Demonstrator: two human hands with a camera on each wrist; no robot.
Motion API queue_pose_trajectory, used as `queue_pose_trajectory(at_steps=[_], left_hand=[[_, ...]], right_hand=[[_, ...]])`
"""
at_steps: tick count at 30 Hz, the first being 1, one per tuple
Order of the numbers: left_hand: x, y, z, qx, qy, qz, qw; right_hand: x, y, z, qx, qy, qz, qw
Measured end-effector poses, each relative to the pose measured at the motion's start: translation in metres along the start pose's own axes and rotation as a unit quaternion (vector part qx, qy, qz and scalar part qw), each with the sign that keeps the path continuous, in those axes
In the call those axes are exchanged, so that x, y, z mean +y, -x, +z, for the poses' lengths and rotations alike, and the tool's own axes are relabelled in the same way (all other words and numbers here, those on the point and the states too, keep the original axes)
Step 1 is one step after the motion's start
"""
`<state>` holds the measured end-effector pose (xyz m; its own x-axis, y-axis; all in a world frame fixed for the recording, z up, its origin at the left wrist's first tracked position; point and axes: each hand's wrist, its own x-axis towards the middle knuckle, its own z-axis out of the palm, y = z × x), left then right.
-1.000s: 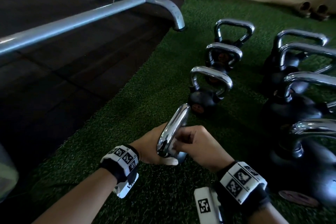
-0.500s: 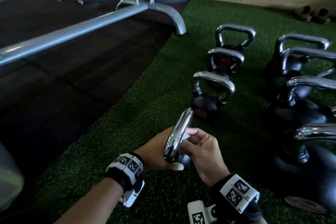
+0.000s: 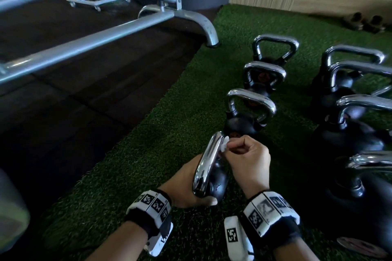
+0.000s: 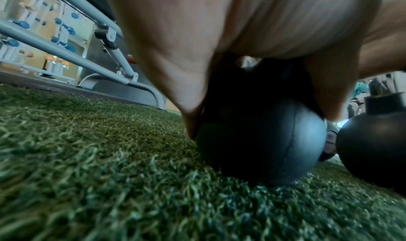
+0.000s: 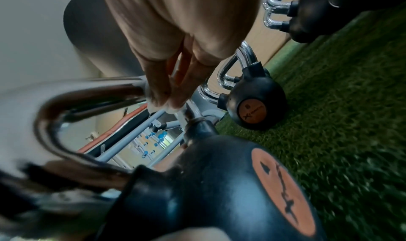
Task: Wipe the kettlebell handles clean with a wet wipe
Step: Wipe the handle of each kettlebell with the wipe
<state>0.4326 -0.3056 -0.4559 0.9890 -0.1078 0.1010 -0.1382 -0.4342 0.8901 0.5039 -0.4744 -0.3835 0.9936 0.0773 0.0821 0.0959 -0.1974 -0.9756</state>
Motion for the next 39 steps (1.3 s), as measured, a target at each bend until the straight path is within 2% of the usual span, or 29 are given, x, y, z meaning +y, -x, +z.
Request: queue_pose_trajectory(at_steps=[6,10,15,18,20,23,25,28,30,32,34,36,39], left_hand=[[-0.004,0.005,0.003,0.005,-0.016,0.022,1.0],[-0.004,0.003,0.008,0.031,-0.011,0.034,0.999],[-0.003,0.001,0.008,0.027,-0.01,0.015,0.999],[0.009,0.001,0.004,-0.005,0.018,0.033,0.999],[0.013,0.003,-0.003,-0.06,0.046,0.021,0.997],[0.006,0.0,-0.02,-0.162,0.045,-0.061,0.984],[0.001,-0.012,-0.033,-0.182,0.1,-0.131,0.969],[0.008,-0.038,-0.041,-0.144,0.111,-0.181,0.966],[0.009,-0.051,-0.035,-0.153,0.076,-0.183,0.968],[0.009,-0.057,-0.029,-0.162,0.022,-0.198,0.967],[0.006,-0.058,-0.025,-0.143,0.01,-0.201,0.969],[0.005,-0.053,-0.022,-0.092,0.013,-0.213,0.973],[0.002,-0.042,-0.01,0.02,-0.009,-0.235,0.972]], right_hand=[[-0.006,0.004,0.002,0.021,0.065,0.0,0.998],[-0.007,0.002,0.011,0.026,0.126,0.015,0.992],[0.001,-0.001,0.016,-0.006,0.167,0.051,0.985],[-0.003,0.0,0.006,-0.034,0.191,0.042,0.98],[-0.008,0.008,-0.006,-0.061,0.182,0.038,0.981],[-0.008,0.032,-0.017,-0.122,0.153,0.055,0.979],[-0.011,0.052,-0.018,-0.175,0.159,0.068,0.969],[-0.022,0.073,-0.016,-0.221,0.134,0.042,0.965],[-0.03,0.082,-0.014,-0.209,0.117,0.011,0.971],[-0.03,0.085,-0.01,-0.174,0.158,-0.036,0.971],[-0.026,0.085,-0.008,-0.163,0.202,-0.07,0.963],[-0.024,0.08,-0.01,-0.166,0.219,-0.08,0.958],[-0.026,0.069,-0.024,-0.179,0.233,-0.114,0.949]])
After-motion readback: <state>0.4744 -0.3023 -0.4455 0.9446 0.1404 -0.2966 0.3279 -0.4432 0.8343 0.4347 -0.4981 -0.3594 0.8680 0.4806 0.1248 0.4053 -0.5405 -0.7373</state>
